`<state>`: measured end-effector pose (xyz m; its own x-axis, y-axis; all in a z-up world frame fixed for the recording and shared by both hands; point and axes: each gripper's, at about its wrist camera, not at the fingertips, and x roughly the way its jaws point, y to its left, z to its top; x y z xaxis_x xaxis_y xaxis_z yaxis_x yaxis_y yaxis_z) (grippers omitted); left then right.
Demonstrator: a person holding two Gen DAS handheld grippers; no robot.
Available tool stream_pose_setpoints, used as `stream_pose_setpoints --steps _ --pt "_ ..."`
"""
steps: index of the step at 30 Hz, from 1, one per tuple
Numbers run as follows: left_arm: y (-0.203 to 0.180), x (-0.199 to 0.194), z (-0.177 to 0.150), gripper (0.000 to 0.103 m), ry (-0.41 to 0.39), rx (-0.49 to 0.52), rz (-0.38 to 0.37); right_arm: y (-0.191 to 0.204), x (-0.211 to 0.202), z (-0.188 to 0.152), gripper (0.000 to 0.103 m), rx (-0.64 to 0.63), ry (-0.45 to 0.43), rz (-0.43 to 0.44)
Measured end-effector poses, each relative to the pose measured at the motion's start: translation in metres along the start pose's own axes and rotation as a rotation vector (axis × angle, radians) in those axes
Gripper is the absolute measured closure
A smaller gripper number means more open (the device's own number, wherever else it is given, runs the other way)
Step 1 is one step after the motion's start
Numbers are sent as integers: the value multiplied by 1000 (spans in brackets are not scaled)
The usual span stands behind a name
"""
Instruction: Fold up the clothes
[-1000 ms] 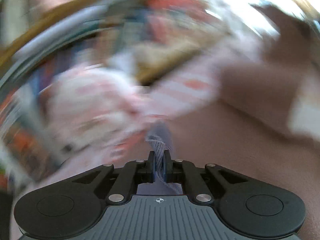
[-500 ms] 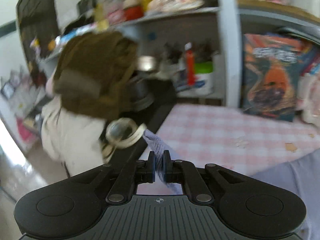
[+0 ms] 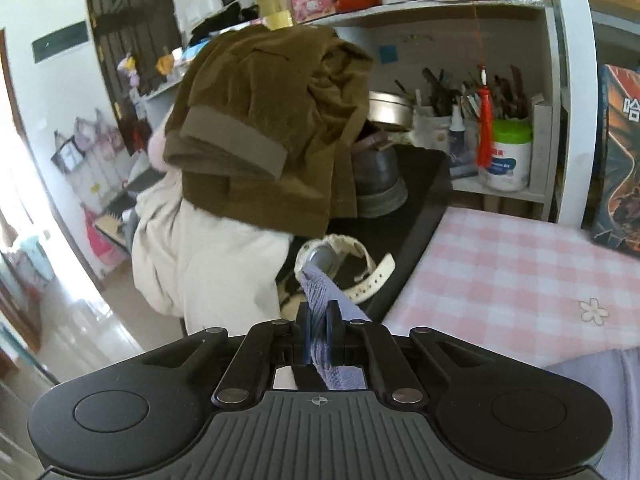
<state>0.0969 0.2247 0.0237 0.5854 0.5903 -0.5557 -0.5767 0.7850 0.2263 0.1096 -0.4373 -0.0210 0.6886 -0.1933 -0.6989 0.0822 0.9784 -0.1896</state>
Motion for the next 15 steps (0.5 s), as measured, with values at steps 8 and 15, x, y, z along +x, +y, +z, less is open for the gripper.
stream_pose_setpoints --steps 8,15 --pt "-10 4 0 96 22 31 -67 -32 9 -10 95 217 47 -34" --pt "3 -6 -21 60 84 67 -106 -65 13 -21 63 436 102 -43"
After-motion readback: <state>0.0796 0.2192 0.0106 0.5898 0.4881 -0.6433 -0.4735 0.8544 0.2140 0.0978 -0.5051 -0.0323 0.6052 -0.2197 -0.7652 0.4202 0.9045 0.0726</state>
